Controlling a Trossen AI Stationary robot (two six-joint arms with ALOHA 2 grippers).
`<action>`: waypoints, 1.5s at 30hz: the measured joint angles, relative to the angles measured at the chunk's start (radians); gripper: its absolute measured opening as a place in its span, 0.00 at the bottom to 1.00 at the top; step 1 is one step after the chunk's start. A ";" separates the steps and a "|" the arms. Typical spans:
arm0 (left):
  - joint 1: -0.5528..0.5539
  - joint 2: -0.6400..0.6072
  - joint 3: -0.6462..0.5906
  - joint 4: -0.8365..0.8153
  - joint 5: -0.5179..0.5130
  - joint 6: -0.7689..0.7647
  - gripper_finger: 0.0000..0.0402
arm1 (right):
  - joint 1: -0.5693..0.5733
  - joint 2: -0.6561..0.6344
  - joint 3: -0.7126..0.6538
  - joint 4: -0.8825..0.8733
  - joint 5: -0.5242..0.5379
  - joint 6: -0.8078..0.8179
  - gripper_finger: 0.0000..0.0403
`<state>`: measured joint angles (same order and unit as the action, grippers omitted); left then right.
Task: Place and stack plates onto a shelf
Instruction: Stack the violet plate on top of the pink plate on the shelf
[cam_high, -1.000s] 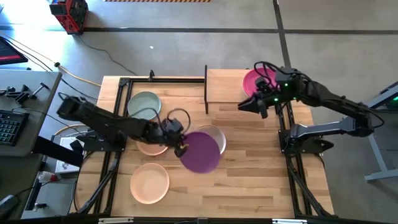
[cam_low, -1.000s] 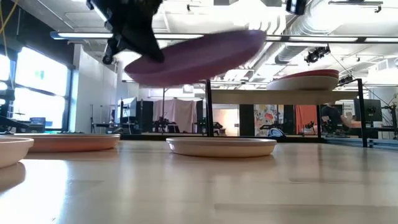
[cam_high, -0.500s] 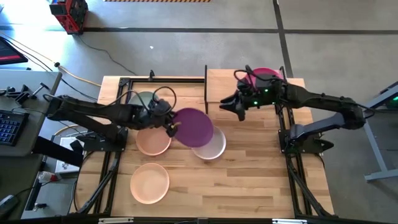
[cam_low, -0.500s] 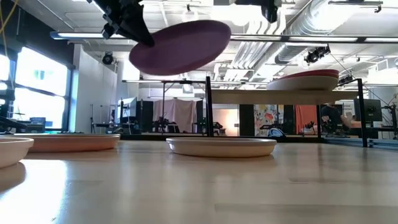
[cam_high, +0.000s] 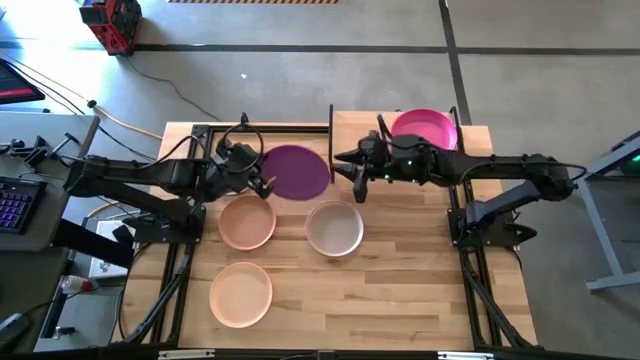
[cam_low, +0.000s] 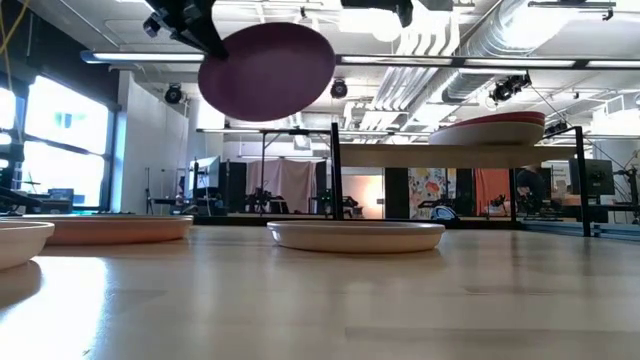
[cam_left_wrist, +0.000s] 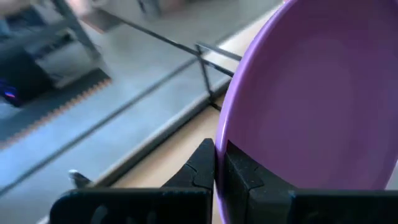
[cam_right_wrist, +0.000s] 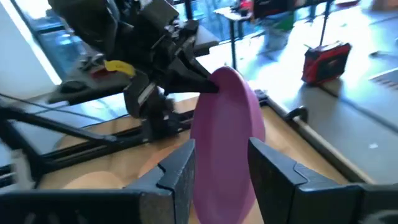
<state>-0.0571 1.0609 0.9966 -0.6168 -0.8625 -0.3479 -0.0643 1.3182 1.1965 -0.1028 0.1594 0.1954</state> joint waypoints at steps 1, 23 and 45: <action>0.000 -0.004 0.000 -0.006 -0.018 0.011 0.00 | 0.010 0.011 0.000 0.013 0.030 -0.014 0.32; -0.002 0.005 0.000 0.024 -0.062 -0.017 0.00 | 0.084 0.142 0.000 0.025 0.378 -0.065 0.32; -0.002 0.007 0.000 0.116 0.060 -0.019 0.04 | 0.076 0.142 0.000 0.017 0.446 0.057 0.03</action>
<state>-0.0589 1.0683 0.9966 -0.5011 -0.8023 -0.3673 0.0115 1.4605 1.1961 -0.0860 0.6054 0.2526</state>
